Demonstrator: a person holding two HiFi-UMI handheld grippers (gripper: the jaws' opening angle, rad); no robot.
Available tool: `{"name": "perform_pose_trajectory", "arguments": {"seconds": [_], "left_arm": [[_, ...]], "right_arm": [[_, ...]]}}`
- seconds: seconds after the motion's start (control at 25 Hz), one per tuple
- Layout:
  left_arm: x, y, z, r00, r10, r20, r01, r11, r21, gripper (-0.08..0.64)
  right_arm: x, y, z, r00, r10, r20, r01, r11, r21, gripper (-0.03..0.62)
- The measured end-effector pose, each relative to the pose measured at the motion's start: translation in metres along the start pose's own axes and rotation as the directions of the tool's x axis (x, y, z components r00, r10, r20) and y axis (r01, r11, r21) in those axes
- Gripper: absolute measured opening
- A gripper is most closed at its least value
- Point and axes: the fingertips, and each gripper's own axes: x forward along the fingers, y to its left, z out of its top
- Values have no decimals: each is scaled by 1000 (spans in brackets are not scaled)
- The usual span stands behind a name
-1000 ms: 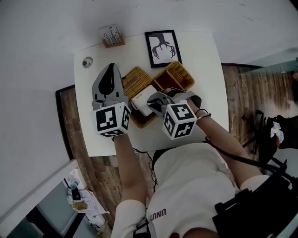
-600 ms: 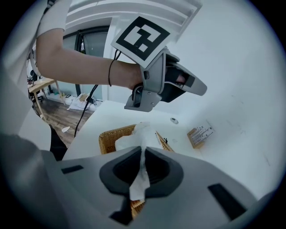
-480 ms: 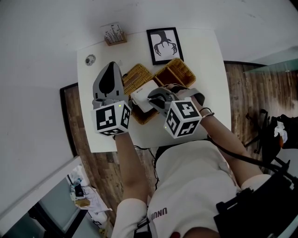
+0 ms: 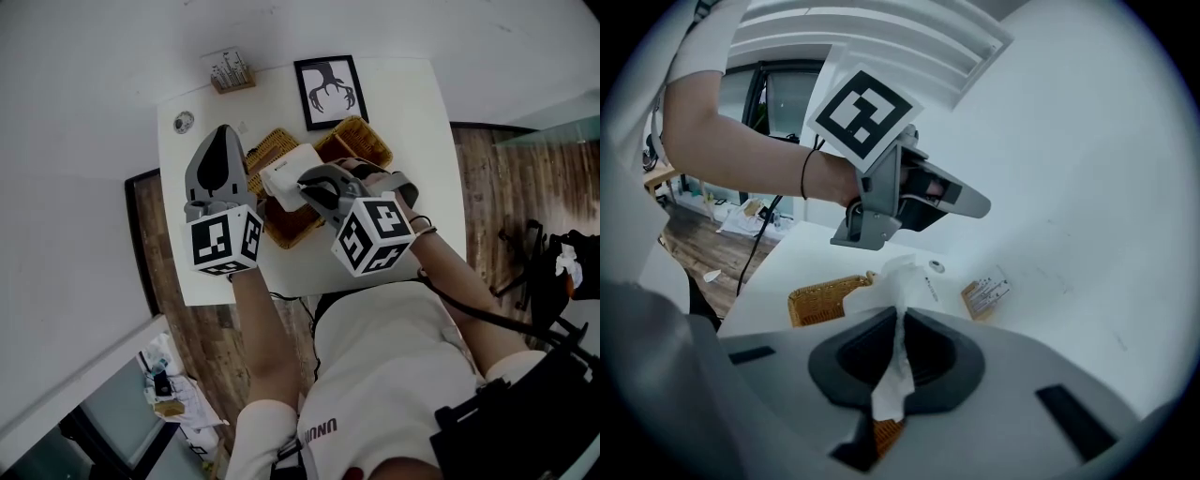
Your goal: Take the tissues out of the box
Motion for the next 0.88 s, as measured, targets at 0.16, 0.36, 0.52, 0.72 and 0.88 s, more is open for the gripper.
{"name": "perform_pose_trajectory", "arguments": {"seconds": [0.16, 0.36, 0.52, 0.72, 0.88], "left_arm": [[0, -3, 1, 1000, -5, -3, 5, 1000, 10, 12], [0, -7, 5, 1000, -8, 5, 8, 1000, 16, 12], [1, -9, 7, 1000, -13, 8, 12, 1000, 22, 14], [2, -12, 7, 1000, -18, 7, 18, 1000, 24, 12], [3, -12, 7, 1000, -19, 10, 19, 1000, 22, 14]], "right_arm": [[-6, -8, 1, 999, -34, 3, 34, 999, 2, 28], [-14, -17, 1, 997, -74, 14, 74, 997, 11, 28], [-21, -27, 3, 993, -115, 26, 114, 993, 24, 28], [-30, -38, 4, 986, -164, 34, 163, 986, 31, 28], [-34, -44, 4, 980, -193, 40, 191, 981, 40, 28]]}}
